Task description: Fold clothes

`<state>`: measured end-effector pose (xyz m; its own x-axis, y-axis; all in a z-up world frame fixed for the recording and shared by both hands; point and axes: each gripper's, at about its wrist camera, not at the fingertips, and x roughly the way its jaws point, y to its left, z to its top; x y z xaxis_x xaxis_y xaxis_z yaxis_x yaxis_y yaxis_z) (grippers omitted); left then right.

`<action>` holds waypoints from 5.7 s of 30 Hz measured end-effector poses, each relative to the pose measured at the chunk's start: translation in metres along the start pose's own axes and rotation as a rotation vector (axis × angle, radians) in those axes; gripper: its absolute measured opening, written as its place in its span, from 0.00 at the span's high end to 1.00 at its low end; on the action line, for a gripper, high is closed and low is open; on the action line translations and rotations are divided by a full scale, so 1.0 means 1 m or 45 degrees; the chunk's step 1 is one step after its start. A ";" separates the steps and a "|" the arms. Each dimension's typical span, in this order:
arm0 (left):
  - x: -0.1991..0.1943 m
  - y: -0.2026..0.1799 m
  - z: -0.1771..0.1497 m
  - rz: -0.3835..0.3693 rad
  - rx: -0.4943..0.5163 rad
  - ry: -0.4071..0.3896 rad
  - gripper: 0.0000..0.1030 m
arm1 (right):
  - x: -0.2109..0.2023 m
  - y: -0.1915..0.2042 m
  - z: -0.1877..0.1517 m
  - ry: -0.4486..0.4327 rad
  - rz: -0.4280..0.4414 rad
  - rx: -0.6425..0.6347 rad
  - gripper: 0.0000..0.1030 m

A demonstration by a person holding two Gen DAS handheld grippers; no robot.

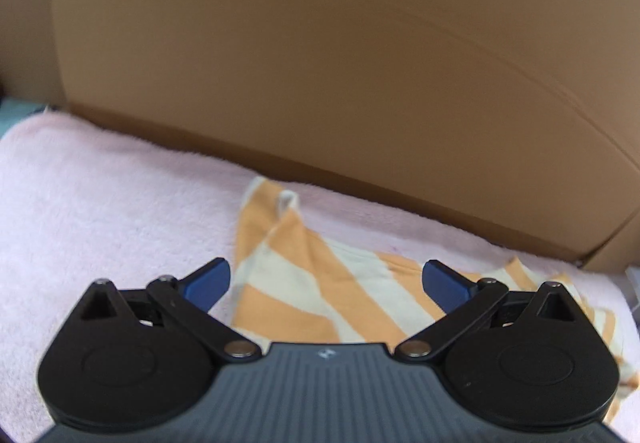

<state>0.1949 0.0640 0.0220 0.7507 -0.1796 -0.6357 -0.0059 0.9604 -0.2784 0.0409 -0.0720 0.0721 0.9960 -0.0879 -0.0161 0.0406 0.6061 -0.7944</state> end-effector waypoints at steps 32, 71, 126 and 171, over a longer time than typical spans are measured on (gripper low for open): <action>-0.060 -0.083 -0.070 -0.422 0.954 -0.324 0.01 | 0.028 -0.139 -0.070 0.535 0.326 1.490 0.95; -0.076 -0.100 -0.110 -0.566 1.327 -0.454 0.01 | 0.015 -0.146 -0.112 0.621 0.341 1.610 0.96; -0.061 -0.079 0.015 -0.615 0.259 0.037 0.99 | -0.099 -0.102 -0.229 0.403 0.164 2.418 0.82; -0.088 0.112 0.031 -0.562 -0.329 0.219 1.00 | -0.097 -0.089 -0.230 0.370 0.156 2.440 0.82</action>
<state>0.1491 0.1941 0.0689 0.6000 -0.6074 -0.5207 0.1071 0.7060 -0.7001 -0.0772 -0.2994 0.0052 0.9665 0.0298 -0.2549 0.2022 0.5229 0.8280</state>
